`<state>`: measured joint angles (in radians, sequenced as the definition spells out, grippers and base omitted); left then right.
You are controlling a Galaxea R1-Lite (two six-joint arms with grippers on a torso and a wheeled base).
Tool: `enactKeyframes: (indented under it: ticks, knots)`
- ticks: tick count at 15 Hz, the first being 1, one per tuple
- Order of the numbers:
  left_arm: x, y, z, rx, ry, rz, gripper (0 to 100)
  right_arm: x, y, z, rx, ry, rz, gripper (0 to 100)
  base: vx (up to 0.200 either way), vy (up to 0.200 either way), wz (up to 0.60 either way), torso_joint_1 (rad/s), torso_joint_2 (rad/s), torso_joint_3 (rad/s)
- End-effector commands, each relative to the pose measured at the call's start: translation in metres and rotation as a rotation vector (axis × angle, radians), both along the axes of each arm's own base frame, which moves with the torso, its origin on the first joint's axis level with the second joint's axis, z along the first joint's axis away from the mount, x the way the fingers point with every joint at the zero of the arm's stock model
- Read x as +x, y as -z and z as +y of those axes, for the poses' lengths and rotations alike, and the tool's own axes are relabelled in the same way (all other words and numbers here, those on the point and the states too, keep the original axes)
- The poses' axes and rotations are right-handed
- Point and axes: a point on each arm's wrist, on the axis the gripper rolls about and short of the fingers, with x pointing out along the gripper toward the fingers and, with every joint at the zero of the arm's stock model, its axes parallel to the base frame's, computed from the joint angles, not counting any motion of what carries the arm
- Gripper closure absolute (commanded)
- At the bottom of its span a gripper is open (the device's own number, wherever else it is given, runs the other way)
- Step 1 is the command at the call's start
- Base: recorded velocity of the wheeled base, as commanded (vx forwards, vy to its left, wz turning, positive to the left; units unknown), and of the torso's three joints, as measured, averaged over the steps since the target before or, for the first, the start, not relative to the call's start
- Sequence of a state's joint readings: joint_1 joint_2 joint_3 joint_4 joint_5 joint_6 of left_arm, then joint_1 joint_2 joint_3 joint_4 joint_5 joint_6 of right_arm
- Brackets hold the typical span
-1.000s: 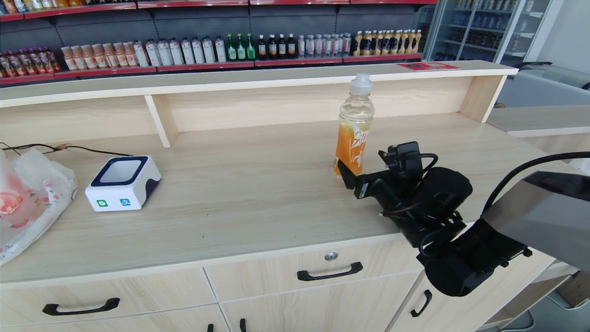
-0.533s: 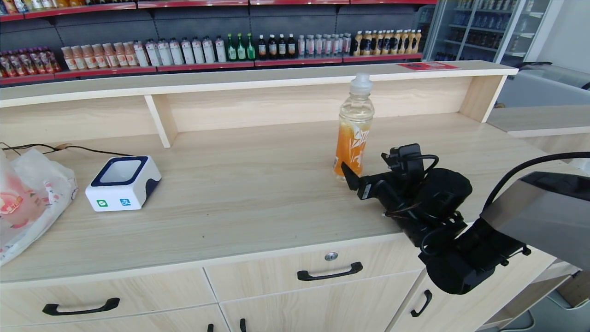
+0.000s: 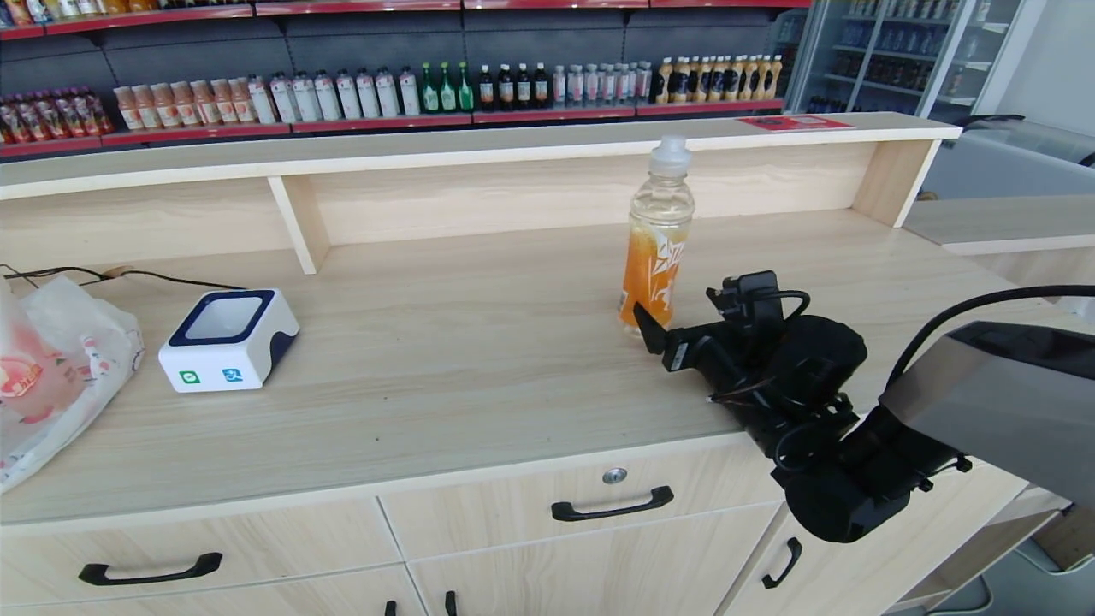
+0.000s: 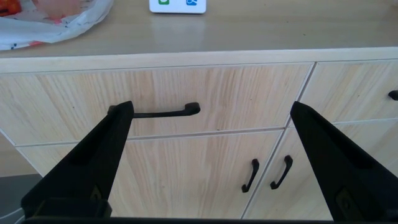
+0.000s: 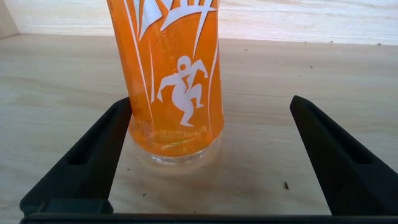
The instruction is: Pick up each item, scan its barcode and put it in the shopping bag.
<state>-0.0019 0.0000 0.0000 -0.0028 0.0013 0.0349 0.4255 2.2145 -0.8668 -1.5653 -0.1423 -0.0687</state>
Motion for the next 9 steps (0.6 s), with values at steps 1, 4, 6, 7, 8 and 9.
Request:
enactKeyframes:
  ticks: [1, 4, 6, 7, 8, 9]
  knots:
    - [0.0, 0.0, 0.0, 0.0, -0.001, 0.0, 0, 0.001, 0.003, -0.005, -0.005, 0.016, 0.013, 0, 0.0, 0.0, 0.0, 0.0, 0.0, 0.0]
    - [0.0, 0.0, 0.0, 0.0, -0.001, 0.0, 0, 0.0, 0.007, -0.01, -0.004, 0.024, 0.029, 0, 0.0, 0.0, 0.0, 0.0, 0.0, 0.0]
    - [0.0, 0.0, 0.0, 0.0, -0.001, 0.0, 0, -0.004, 0.01, -0.012, 0.004, 0.029, 0.051, 0, 0.0, 0.0, 0.0, 0.0, 0.0, 0.0]
    - [0.0, 0.0, 0.0, 0.0, -0.001, 0.0, 0, -0.01, 0.013, -0.015, -0.003, 0.031, 0.075, 0, 0.0, 0.0, 0.0, 0.0, 0.0, 0.0]
    - [0.0, 0.0, 0.0, 0.0, -0.001, 0.0, 0, -0.015, 0.013, -0.017, -0.004, 0.031, 0.088, 0, 0.0, 0.0, 0.0, 0.0, 0.0, 0.0]
    - [0.0, 0.0, 0.0, -0.001, -0.001, 0.0, 0, -0.018, 0.013, -0.018, -0.005, 0.031, 0.093, 0, 0.0, 0.0, 0.0, 0.0, 0.0, 0.0]
